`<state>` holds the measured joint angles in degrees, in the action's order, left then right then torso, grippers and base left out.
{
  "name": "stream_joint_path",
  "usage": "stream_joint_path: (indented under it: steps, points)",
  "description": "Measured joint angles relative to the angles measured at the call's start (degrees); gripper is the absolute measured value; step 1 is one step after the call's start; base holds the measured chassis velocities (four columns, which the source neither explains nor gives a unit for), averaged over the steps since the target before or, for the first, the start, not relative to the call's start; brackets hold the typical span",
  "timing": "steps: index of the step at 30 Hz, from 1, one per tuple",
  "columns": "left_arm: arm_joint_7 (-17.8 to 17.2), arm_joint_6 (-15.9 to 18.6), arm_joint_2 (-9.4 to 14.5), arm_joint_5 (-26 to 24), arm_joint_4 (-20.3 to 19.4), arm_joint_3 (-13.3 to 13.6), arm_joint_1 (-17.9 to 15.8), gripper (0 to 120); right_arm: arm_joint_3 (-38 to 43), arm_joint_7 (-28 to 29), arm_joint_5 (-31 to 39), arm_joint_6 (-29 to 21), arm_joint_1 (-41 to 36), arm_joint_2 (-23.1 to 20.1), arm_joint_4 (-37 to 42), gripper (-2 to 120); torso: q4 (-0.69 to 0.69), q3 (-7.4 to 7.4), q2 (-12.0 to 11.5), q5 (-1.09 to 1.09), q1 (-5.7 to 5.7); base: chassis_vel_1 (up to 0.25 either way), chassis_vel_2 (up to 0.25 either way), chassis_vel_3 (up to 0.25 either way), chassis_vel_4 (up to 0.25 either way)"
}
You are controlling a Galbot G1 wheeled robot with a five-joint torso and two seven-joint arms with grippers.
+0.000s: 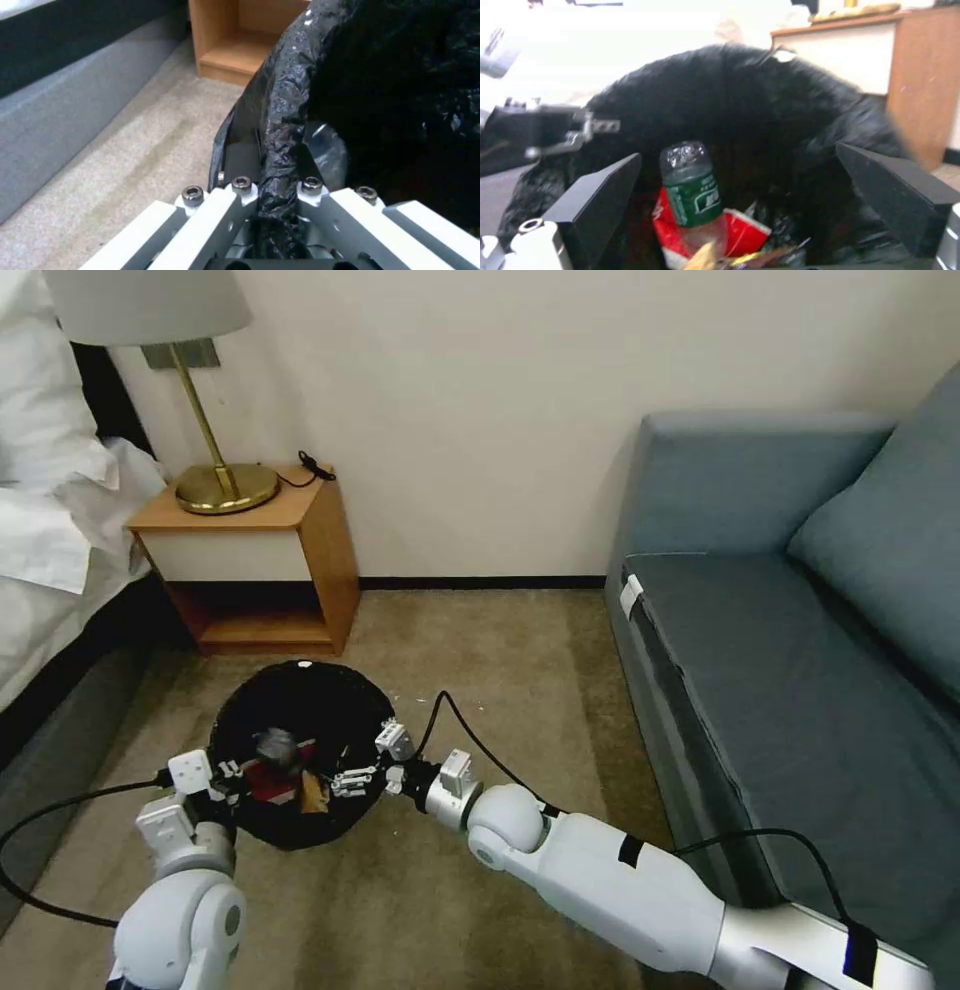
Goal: Pick up the trash bin, then pick up the garbage on the floor and place it into the trash bin.
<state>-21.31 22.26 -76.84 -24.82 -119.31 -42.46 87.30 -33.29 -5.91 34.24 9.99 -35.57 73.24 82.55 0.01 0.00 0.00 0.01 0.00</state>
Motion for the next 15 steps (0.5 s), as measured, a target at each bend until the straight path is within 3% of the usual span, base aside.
stream_joint_path:
  steps: [8,13,15]
  points:
    - [0.0,-0.01,1.06,-1.64,0.48,-0.42,-0.27,3,10.33,-2.15,-4.83,3.83,-3.78,-5.33,5.43,100,-0.01,0.0,0.0,0.0,0.0,0.0,0.0,0.0,0.0]
    - [-0.66,-1.04,1.51,-2.45,1.12,-0.44,-0.27,3,21.67,-3.95,-11.06,6.28,-13.43,-8.85,13.76,100,-0.01,0.0,0.0,0.0,0.0,0.0,0.0,0.0,0.0]
    - [-0.92,-1.55,1.73,-2.8,1.18,-0.44,-0.1,3,28.46,-0.44,-14.61,6.3,-19.03,-8.55,17.88,100,-0.02,0.0,0.0,0.02,0.0,0.0,0.0,0.0,0.0]
